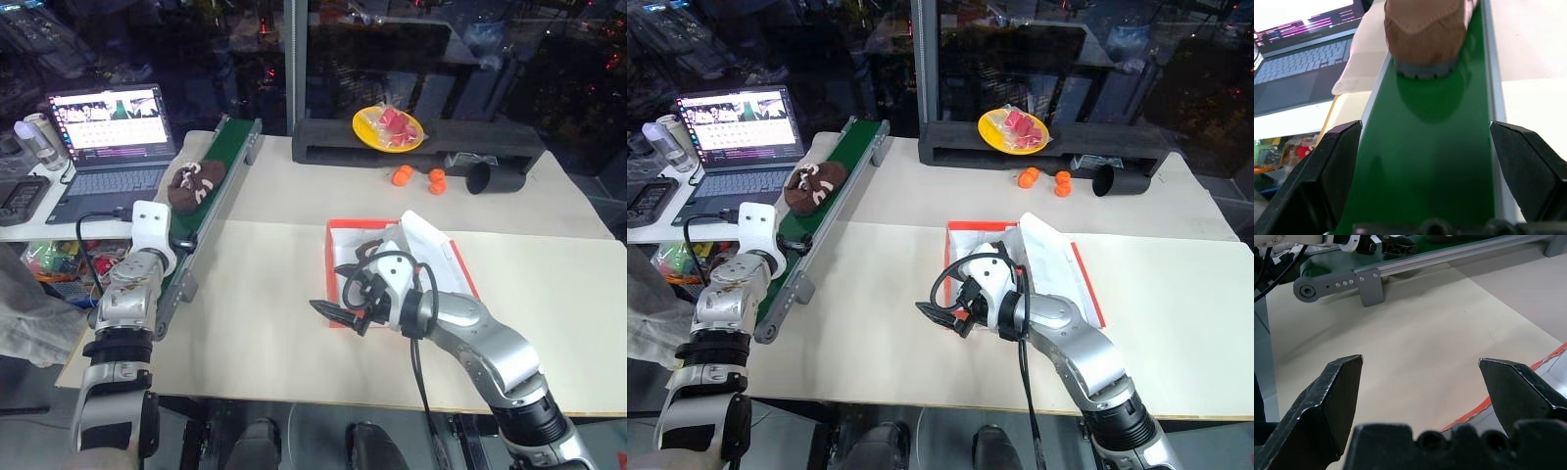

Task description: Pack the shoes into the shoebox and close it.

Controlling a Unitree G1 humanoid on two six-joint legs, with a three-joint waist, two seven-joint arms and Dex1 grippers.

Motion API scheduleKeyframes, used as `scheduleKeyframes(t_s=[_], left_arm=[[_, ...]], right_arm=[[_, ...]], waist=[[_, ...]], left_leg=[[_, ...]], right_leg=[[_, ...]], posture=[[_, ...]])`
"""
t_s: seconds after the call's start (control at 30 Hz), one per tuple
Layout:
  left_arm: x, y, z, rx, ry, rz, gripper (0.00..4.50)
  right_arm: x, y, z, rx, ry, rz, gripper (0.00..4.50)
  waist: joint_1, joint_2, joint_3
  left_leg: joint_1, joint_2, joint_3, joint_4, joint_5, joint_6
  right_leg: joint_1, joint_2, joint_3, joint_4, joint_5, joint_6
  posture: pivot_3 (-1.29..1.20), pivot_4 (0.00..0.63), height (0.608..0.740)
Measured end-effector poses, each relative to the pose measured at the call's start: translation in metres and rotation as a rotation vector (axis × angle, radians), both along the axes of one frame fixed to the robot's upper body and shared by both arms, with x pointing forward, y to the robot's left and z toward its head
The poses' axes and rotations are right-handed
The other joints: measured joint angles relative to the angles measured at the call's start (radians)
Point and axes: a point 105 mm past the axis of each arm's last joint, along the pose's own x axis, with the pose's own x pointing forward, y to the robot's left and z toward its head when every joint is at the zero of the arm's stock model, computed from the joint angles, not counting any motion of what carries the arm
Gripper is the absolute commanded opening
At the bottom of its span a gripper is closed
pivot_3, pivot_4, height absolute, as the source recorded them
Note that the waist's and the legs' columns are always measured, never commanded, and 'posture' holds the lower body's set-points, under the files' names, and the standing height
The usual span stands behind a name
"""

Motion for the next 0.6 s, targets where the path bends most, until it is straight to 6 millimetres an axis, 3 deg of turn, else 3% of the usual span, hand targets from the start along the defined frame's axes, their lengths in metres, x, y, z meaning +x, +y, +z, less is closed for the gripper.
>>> scheduleKeyframes(t_s=[0.43, 0.6], left_arm=[[0.0001, 0.0054, -0.0023, -0.005, 0.006, 0.04, 4.48], [0.0019, -0.0009, -0.0029, -0.023, -0.01, 0.024, 3.14]], right_arm=[[0.0008, -0.0016, -0.0003, 0.0, 0.008, -0.009, 4.5], [0.0041, -0.0039, 0.0047, 0.004, -0.009, -0.026, 4.5]], waist=[[0.0, 0.0, 0.0], [0.005, 0.0, 0.0]], left_leg=[[0.0, 0.0, 0.0, 0.0, 0.0, 0.0], [0.0, 0.0, 0.0, 0.0, 0.0, 0.0]], right_leg=[[0.0, 0.0, 0.0, 0.0, 0.0, 0.0], [0.0, 0.0, 0.0, 0.001, 0.0, 0.0]], posture=[[0.0, 0.15, 0.734], [0.0, 0.15, 0.734]])
